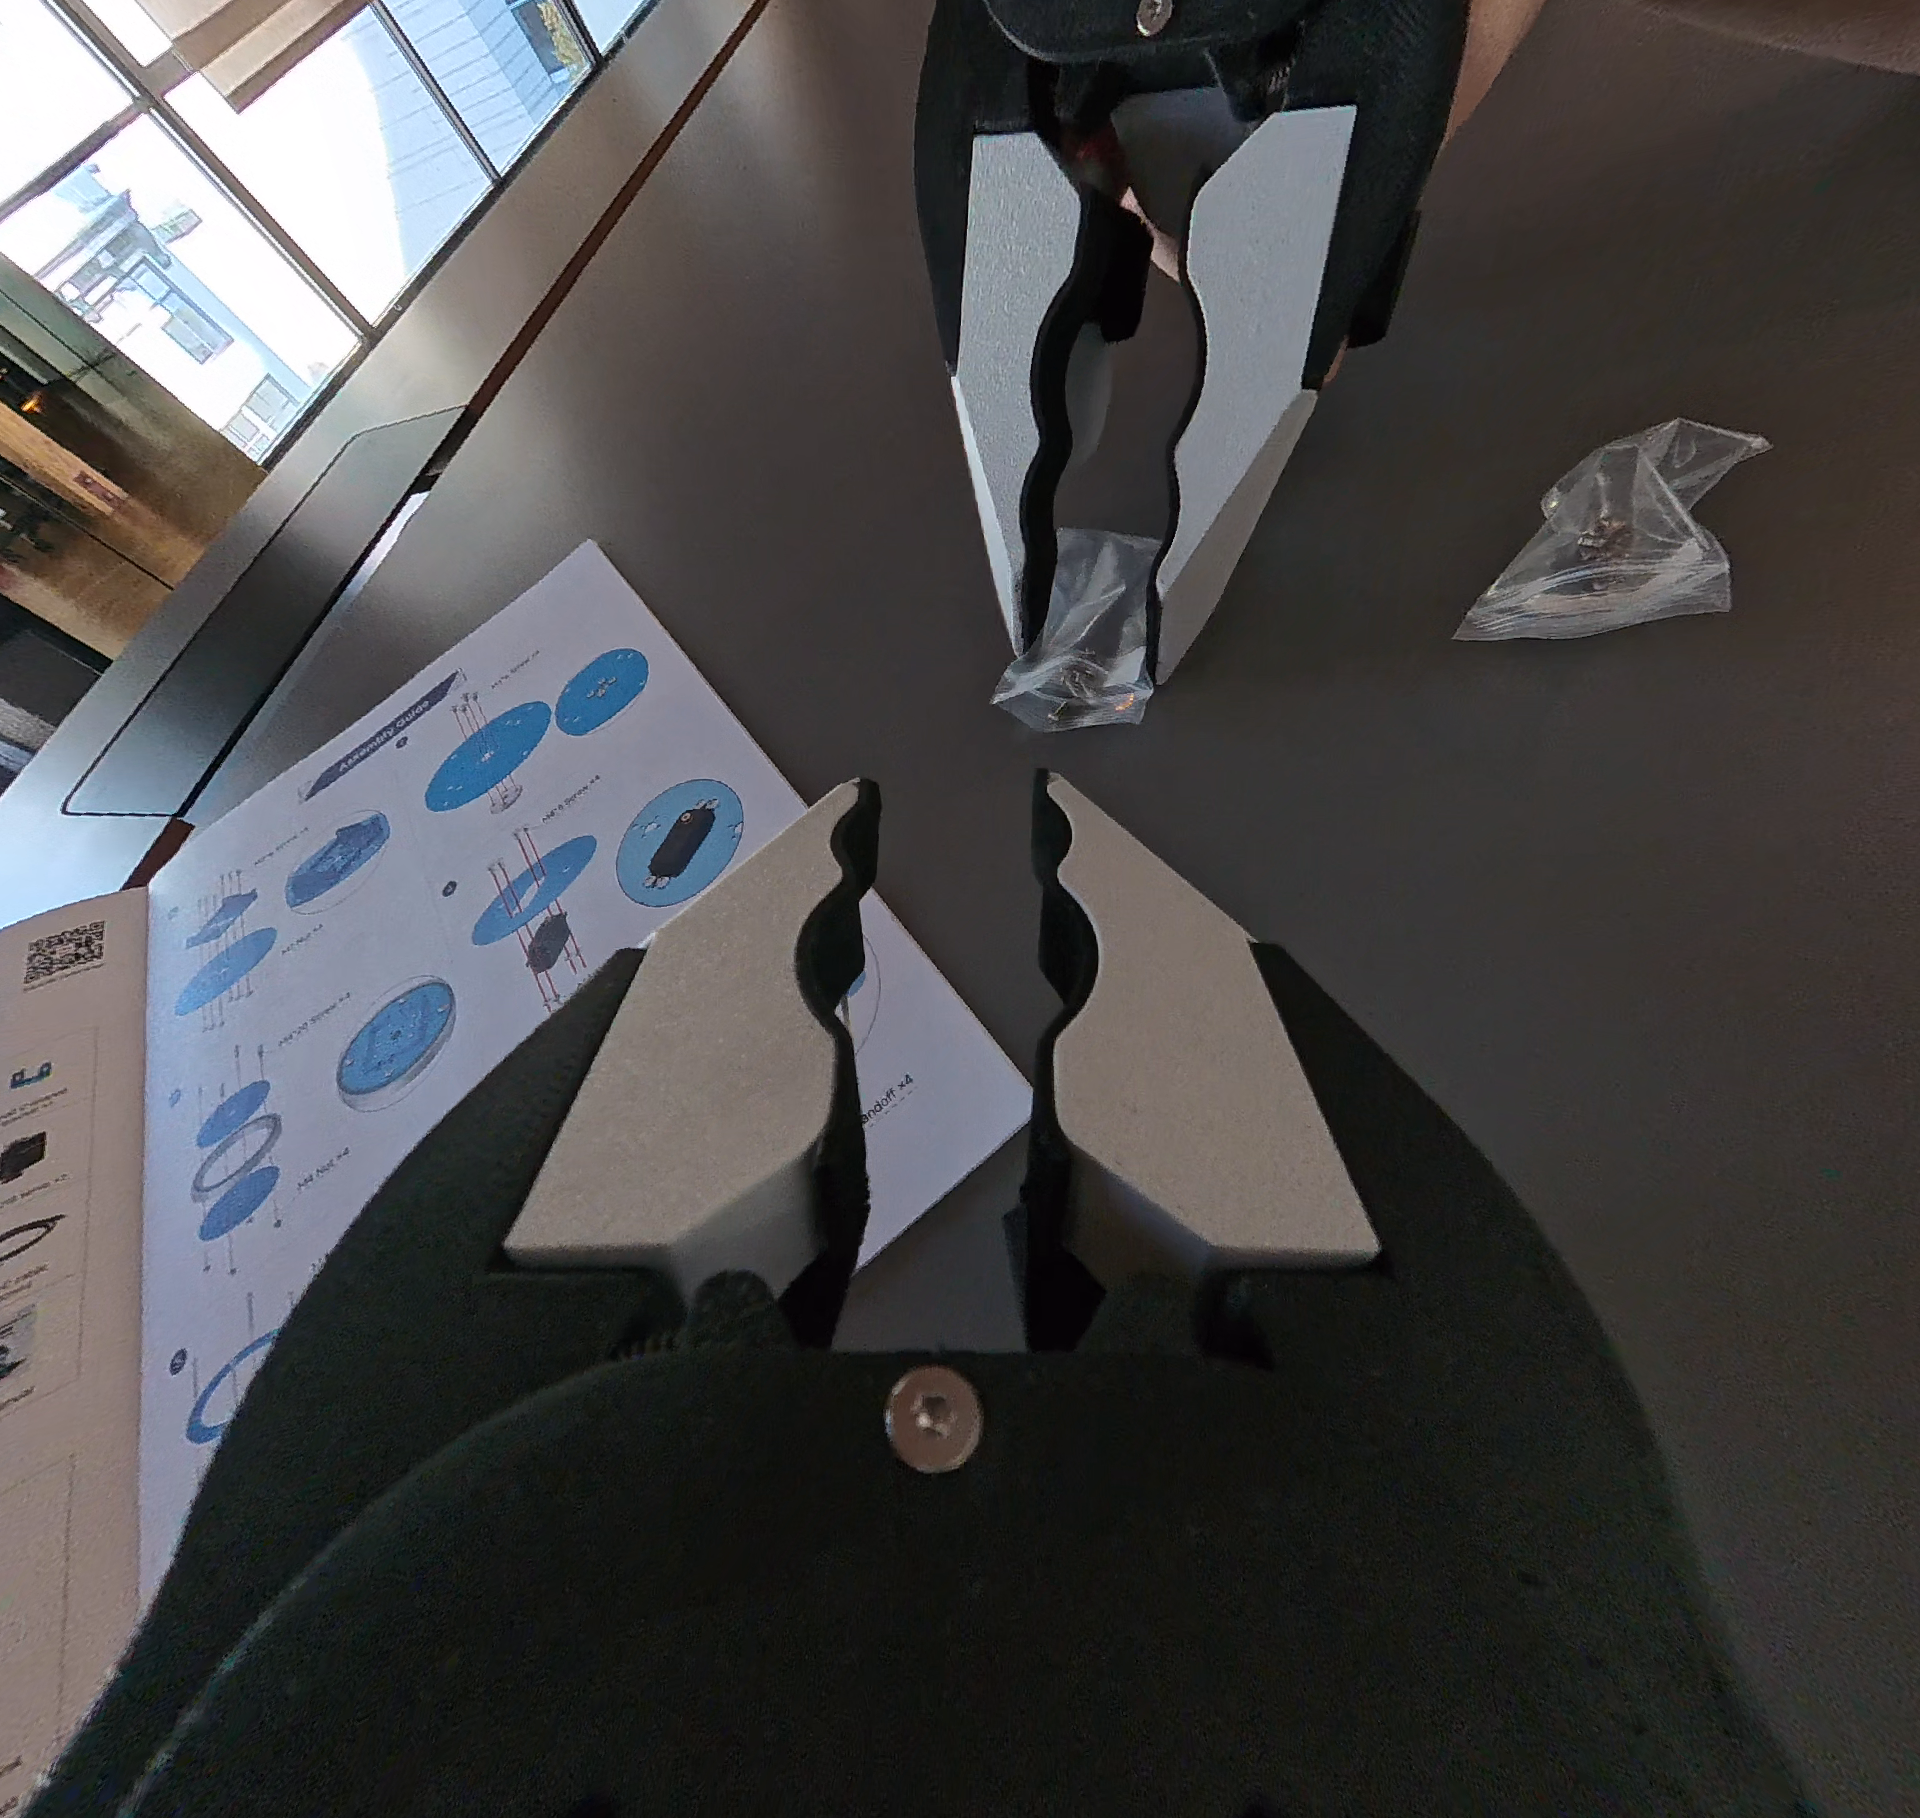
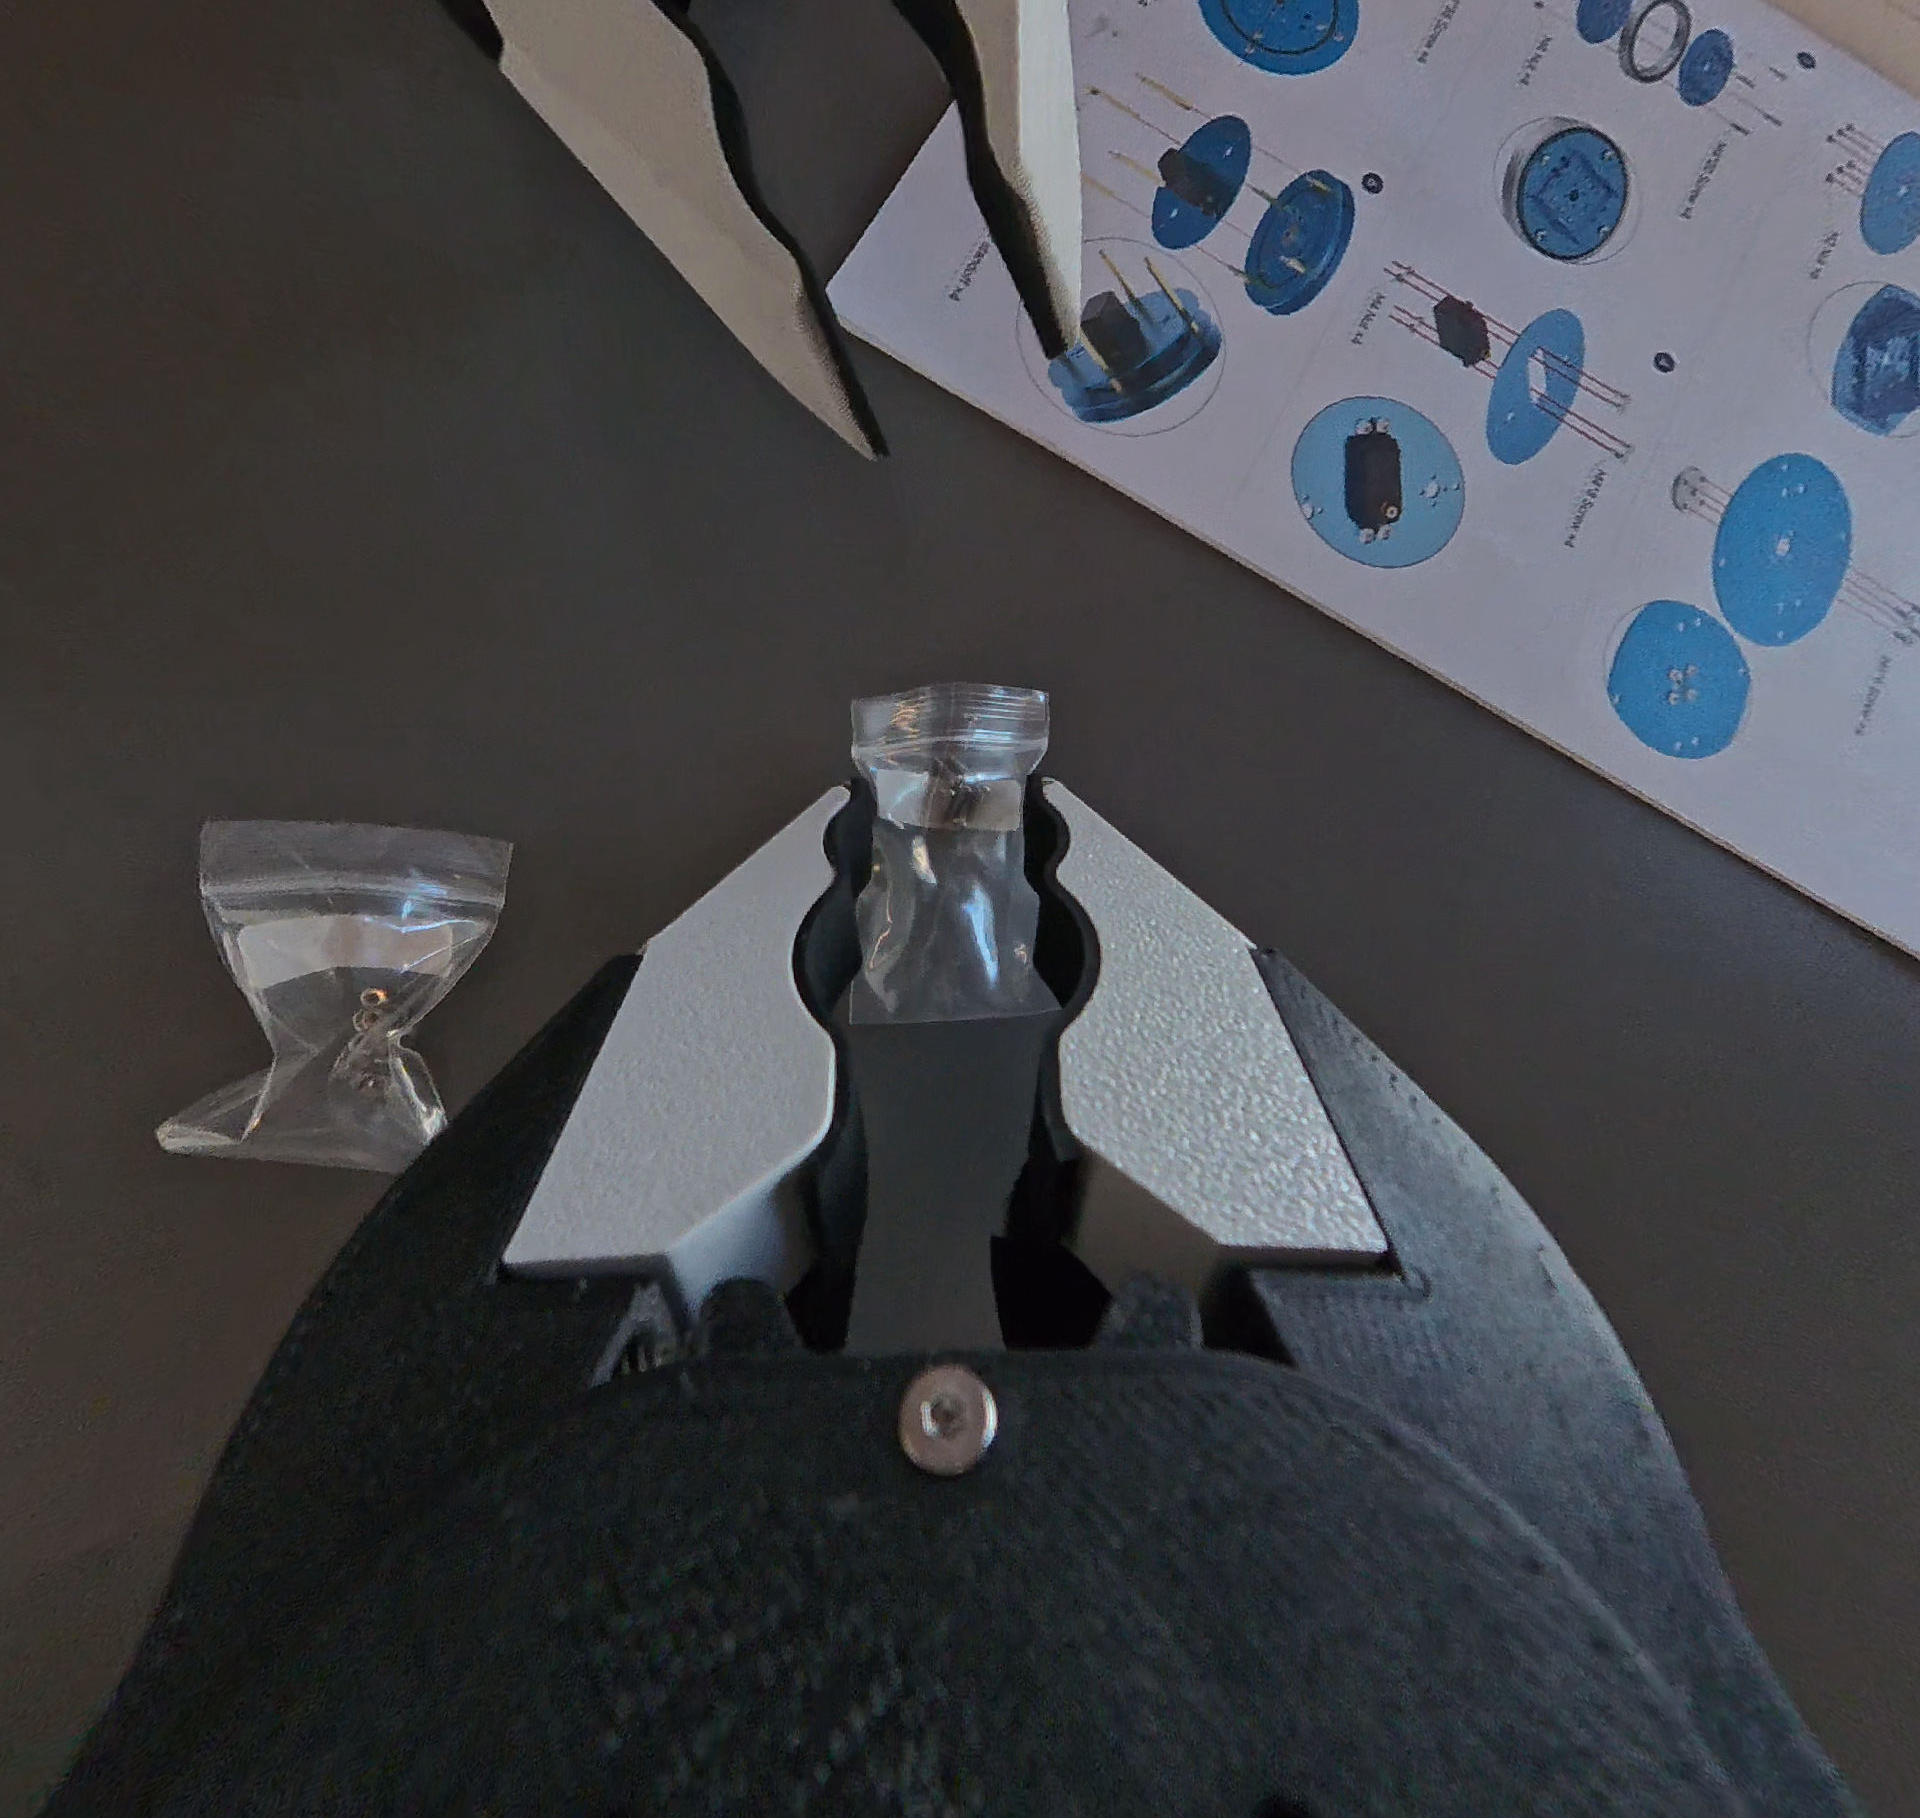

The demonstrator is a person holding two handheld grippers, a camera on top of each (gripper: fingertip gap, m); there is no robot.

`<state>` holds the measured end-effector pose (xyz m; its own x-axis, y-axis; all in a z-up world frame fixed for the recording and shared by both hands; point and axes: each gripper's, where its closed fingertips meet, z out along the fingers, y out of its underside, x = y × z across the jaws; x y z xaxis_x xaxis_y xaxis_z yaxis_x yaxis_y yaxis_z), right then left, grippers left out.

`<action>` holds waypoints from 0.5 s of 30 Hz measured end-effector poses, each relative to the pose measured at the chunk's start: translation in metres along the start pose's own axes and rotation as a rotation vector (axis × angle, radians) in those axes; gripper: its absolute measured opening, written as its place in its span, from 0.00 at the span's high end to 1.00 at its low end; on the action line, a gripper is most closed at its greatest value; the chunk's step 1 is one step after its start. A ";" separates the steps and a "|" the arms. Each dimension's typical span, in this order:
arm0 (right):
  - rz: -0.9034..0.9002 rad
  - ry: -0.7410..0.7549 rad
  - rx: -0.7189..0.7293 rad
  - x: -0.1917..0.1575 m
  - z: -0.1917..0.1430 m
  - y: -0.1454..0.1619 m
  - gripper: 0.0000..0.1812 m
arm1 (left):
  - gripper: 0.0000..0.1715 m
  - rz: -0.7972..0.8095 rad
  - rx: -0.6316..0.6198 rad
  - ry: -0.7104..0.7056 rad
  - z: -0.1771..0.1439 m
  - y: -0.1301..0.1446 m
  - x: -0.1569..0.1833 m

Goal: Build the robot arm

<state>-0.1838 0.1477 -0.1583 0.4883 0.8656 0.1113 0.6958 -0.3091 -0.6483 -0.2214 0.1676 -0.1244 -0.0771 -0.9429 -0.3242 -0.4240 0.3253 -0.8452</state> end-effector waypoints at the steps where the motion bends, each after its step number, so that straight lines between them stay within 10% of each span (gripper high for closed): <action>1: -0.009 0.006 -0.008 0.000 0.000 0.000 0.84 | 0.84 0.000 0.000 -0.002 0.000 0.000 0.000; 15: -0.177 0.099 -0.106 0.002 -0.001 -0.003 0.86 | 0.84 0.010 -0.021 -0.014 0.002 0.003 -0.002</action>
<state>-0.1847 0.1499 -0.1552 0.3988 0.8690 0.2930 0.8242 -0.1995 -0.5300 -0.2205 0.1710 -0.1272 -0.0690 -0.9385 -0.3382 -0.4425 0.3326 -0.8328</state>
